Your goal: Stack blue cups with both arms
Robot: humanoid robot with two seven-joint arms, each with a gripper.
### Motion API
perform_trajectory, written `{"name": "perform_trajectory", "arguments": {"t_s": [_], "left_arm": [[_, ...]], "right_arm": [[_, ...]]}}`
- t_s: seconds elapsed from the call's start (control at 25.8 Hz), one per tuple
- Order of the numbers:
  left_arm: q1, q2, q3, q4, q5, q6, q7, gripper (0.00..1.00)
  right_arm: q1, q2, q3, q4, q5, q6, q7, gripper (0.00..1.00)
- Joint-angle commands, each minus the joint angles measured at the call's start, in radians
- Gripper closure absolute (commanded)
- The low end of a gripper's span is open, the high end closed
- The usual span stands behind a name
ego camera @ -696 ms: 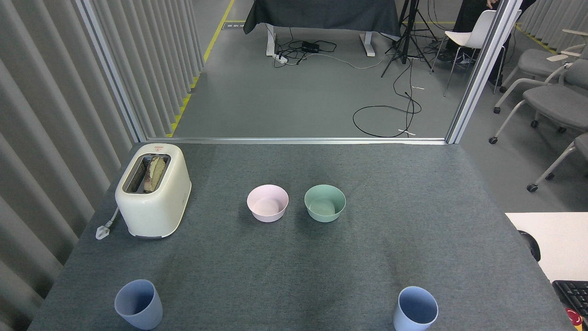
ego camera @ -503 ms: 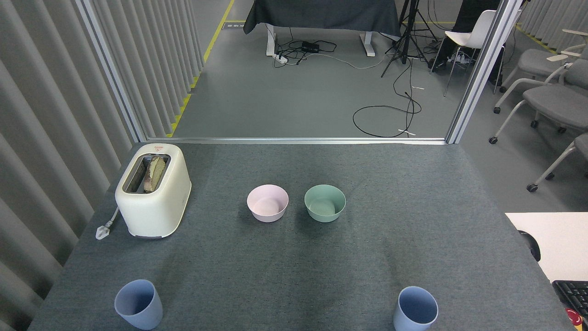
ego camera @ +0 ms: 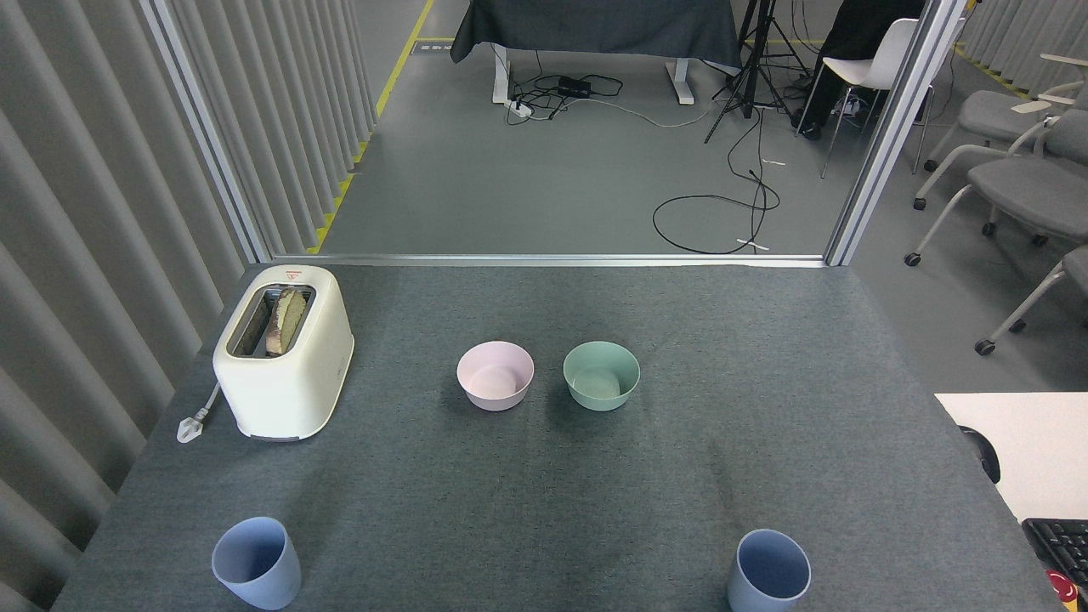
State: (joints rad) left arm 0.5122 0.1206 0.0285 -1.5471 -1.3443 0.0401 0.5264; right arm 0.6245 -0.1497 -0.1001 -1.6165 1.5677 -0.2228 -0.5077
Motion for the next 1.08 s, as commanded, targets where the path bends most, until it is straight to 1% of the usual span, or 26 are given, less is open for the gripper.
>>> {"name": "perform_trajectory", "arguments": {"t_s": [0.0, 0.27, 0.43, 0.58, 1.04], "left_arm": [[-0.021, -0.007, -0.029, 0.012, 0.001, 0.011, -0.002, 0.00], [-0.110, -0.047, -0.030, 0.096, -0.001, 0.012, -0.036, 0.00], [-0.150, -0.047, -0.025, 0.128, 0.001, 0.020, -0.039, 0.00], [-0.184, -0.047, -0.027, 0.167, 0.001, 0.061, -0.040, 0.00], [-0.248, -0.047, -0.027, 0.225, 0.008, 0.067, -0.042, 0.00]], "right_arm": [[-0.002, 0.001, 0.003, 0.004, 0.000, 0.003, 0.000, 0.00], [-0.002, 0.001, -0.001, 0.009, 0.000, 0.003, 0.000, 0.00], [-0.002, 0.001, -0.001, 0.012, 0.000, 0.005, 0.000, 0.00], [-0.002, 0.001, 0.003, 0.012, 0.000, 0.005, 0.000, 0.00], [-0.003, 0.001, 0.006, 0.020, 0.000, 0.006, 0.000, 0.00]]}}
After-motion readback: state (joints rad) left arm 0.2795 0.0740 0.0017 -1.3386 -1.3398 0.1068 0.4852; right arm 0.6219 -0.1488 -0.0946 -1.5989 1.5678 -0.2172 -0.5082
